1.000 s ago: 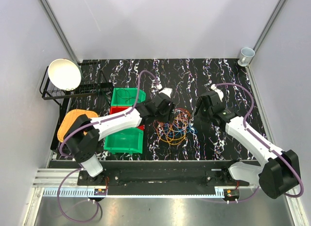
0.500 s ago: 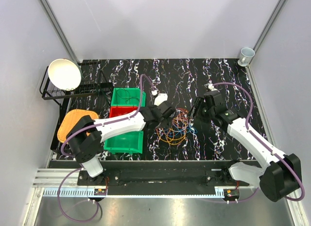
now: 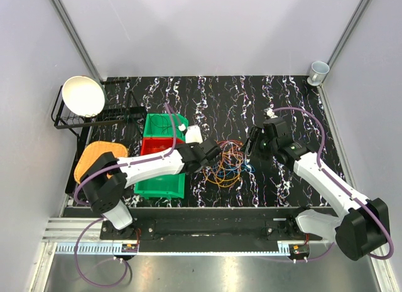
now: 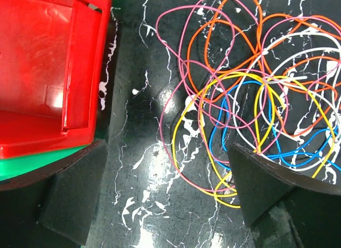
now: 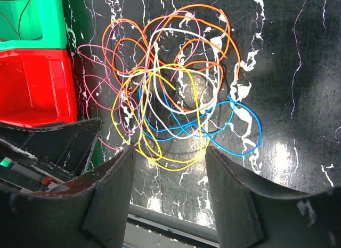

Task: Untangle the cables

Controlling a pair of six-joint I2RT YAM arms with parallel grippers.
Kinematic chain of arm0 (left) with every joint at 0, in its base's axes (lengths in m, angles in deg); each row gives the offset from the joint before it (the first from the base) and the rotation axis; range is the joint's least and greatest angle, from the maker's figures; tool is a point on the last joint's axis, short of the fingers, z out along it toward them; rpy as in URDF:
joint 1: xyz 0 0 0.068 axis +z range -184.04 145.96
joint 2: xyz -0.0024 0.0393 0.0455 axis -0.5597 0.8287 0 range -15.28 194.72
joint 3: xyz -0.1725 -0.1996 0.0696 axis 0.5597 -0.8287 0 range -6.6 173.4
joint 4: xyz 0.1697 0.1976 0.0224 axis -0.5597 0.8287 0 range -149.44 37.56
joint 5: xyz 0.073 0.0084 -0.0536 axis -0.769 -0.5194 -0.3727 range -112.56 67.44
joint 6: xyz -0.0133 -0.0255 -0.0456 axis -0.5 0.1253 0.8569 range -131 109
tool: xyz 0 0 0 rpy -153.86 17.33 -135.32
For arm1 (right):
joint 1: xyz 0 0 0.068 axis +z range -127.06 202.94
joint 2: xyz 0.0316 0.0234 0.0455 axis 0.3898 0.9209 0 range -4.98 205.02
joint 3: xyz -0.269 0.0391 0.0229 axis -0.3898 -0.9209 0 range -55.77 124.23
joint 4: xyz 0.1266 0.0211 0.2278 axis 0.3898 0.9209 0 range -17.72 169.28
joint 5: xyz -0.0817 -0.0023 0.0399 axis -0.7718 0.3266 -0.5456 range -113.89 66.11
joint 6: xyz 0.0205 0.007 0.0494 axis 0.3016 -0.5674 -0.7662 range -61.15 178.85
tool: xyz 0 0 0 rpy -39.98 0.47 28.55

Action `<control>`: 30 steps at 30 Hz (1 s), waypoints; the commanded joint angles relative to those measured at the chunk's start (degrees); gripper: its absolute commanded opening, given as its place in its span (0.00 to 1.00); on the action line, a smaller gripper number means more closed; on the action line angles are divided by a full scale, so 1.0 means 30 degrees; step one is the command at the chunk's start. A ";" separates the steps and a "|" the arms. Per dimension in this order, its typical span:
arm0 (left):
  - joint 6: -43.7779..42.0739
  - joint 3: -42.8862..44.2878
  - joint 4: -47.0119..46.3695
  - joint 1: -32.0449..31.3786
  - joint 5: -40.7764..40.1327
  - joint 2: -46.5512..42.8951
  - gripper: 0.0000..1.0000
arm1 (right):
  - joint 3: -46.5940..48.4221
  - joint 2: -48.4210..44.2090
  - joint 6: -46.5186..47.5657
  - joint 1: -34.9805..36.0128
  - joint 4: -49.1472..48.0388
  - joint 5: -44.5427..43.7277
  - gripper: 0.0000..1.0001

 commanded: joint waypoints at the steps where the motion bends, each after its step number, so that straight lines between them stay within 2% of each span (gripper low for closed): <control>1: 0.1001 -0.0675 -0.1601 0.0342 -0.0260 -0.0427 0.99 | 0.0060 -0.0064 0.0016 -0.0077 -0.0385 0.0363 0.62; 7: 0.0150 -0.1818 -0.4796 0.0402 0.0534 -0.0542 0.99 | -0.0086 -0.0035 -0.0131 -0.0077 -0.0444 0.0714 0.62; 19: 0.0414 -0.1761 -0.4974 0.0343 0.0709 -0.0221 0.99 | -0.0350 0.0082 -0.0336 -0.0077 -0.0678 0.0831 0.62; 30: 0.0093 -0.0413 -0.4710 0.0694 0.0739 0.1272 0.90 | -0.0965 -0.0064 -0.0395 -0.0106 -0.1030 0.1417 0.62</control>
